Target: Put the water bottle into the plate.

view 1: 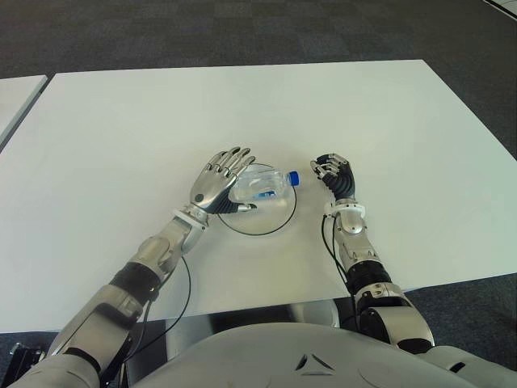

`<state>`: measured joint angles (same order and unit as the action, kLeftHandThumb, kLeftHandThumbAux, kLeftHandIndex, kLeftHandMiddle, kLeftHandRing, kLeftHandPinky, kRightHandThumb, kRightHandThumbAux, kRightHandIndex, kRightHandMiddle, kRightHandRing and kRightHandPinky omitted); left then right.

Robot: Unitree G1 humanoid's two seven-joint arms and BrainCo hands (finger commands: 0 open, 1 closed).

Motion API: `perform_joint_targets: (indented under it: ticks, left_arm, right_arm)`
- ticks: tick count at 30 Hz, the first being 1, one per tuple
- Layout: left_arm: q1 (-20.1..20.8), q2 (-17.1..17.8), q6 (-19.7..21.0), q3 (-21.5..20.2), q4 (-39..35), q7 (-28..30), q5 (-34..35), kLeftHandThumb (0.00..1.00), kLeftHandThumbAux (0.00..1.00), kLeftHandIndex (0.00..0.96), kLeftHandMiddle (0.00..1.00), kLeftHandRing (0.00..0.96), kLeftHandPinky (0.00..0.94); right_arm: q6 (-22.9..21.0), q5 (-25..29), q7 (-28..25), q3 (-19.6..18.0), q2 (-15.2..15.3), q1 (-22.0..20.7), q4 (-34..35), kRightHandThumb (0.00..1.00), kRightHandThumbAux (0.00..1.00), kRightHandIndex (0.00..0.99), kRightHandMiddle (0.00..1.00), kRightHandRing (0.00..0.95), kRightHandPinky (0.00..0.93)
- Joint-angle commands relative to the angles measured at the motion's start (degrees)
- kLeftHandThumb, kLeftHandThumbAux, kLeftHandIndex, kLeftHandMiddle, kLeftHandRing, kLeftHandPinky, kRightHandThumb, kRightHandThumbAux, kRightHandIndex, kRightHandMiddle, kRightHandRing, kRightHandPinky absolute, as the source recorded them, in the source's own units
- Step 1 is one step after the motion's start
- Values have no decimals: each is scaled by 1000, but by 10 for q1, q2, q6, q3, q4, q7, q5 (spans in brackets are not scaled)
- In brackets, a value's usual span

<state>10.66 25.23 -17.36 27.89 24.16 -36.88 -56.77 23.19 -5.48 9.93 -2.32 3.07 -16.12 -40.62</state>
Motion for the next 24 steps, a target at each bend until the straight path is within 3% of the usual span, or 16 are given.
perform_joint_targets:
  ticks: [1, 5, 12, 15, 21, 24]
  left_arm:
    - [1, -10, -26, -12, 7, 23, 51, 36, 463, 0, 0, 0, 0]
    - [-2, -23, -61, -31, 27, 44, 118, 33, 456, 0, 0, 0, 0]
    - [-4, -73, -153, -99, 108, 99, 296, 31, 454, 0, 0, 0, 0]
    - [-4, -86, -165, -121, 124, 120, 335, 26, 460, 0, 0, 0, 0]
    - [30, -95, -194, -174, 222, 139, 392, 14, 469, 0, 0, 0, 0]
    - [21, -124, -180, -204, 231, 140, 431, 13, 487, 0, 0, 0, 0]
  right_arm:
    - [-18, -2, 2, 1, -3, 5, -1, 708, 731, 428, 509, 526, 550]
    - [-19, -2, 2, 1, -2, 5, 0, 708, 731, 428, 510, 527, 550]
    - [-18, -1, 0, 1, -2, 5, -1, 709, 731, 429, 514, 533, 558]
    - [-18, 0, 1, 0, -2, 6, 0, 709, 731, 429, 515, 532, 555]
    - [-25, -1, 3, 0, -3, 8, 6, 708, 731, 429, 511, 523, 541]
    - [-29, -3, 4, 1, -2, 9, 9, 708, 731, 429, 509, 520, 541]
